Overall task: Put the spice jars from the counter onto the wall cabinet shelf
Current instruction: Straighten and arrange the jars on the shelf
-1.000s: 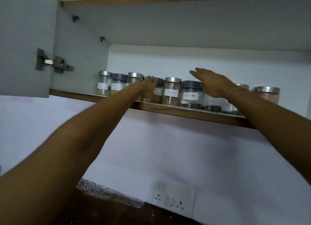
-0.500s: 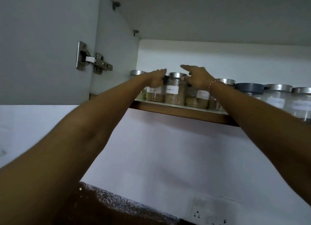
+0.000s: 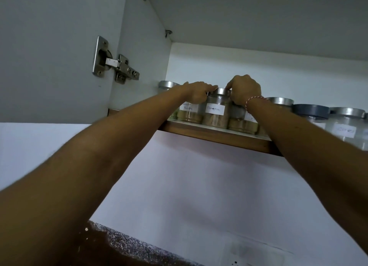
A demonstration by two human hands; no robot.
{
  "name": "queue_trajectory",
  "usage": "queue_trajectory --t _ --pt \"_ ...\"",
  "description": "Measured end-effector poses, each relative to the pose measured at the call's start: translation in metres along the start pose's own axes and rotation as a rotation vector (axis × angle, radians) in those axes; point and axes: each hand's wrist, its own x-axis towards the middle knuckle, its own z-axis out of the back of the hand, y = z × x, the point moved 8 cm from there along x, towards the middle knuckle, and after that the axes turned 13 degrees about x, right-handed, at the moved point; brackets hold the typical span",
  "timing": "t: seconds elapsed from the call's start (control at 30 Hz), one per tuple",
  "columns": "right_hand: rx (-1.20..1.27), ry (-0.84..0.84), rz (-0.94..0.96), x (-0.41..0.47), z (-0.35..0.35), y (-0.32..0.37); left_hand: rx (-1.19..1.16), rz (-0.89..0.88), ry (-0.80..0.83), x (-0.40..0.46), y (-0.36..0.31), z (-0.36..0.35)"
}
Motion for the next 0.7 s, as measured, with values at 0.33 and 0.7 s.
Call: queue_trajectory --t 0.33,0.7 --pt "-0.069 0.125 0.017 0.010 -0.020 -0.005 0.137 -0.055 -0.021 0.012 -0.009 -0.005" --pt "-0.188 0.158 0.182 -0.029 0.000 0.000 0.274 0.051 -0.157 -0.033 -0.008 0.014"
